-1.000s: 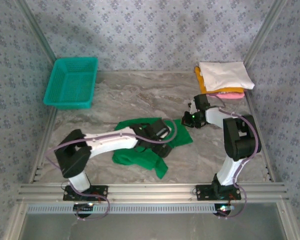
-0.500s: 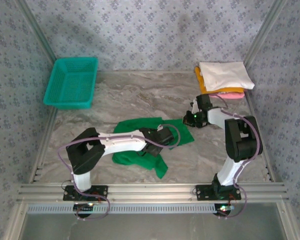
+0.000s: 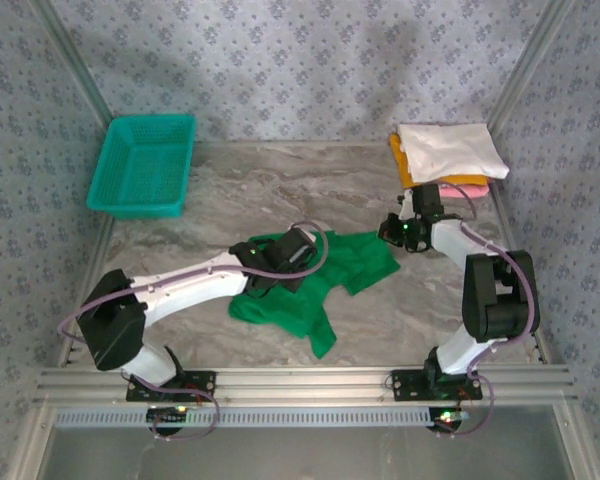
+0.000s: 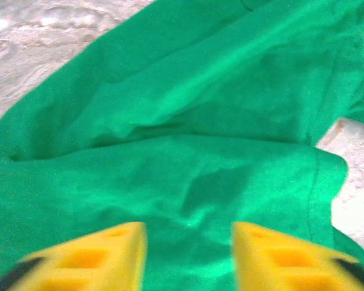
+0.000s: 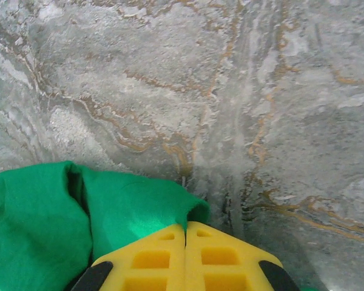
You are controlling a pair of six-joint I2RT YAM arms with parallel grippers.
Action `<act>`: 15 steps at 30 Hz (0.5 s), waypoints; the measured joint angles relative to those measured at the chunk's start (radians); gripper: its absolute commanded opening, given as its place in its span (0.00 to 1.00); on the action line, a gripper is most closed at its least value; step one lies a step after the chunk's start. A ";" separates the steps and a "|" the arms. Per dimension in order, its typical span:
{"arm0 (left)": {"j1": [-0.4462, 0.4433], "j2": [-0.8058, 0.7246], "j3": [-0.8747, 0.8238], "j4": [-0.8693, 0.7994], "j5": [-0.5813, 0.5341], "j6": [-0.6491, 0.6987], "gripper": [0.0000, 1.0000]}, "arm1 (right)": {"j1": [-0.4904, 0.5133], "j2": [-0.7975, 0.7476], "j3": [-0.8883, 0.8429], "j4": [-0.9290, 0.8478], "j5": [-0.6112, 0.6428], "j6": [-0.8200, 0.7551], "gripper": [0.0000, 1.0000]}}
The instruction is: Fold and stack the t-shirts
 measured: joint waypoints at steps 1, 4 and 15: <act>-0.014 0.016 0.008 0.002 0.014 0.011 0.98 | -0.002 0.000 -0.001 0.001 0.000 0.003 0.00; -0.084 0.126 0.084 0.000 0.050 0.043 0.98 | -0.003 0.000 -0.002 0.002 -0.010 0.010 0.00; -0.206 0.372 0.173 -0.002 0.015 0.089 0.54 | -0.003 0.000 -0.016 0.026 -0.037 0.018 0.00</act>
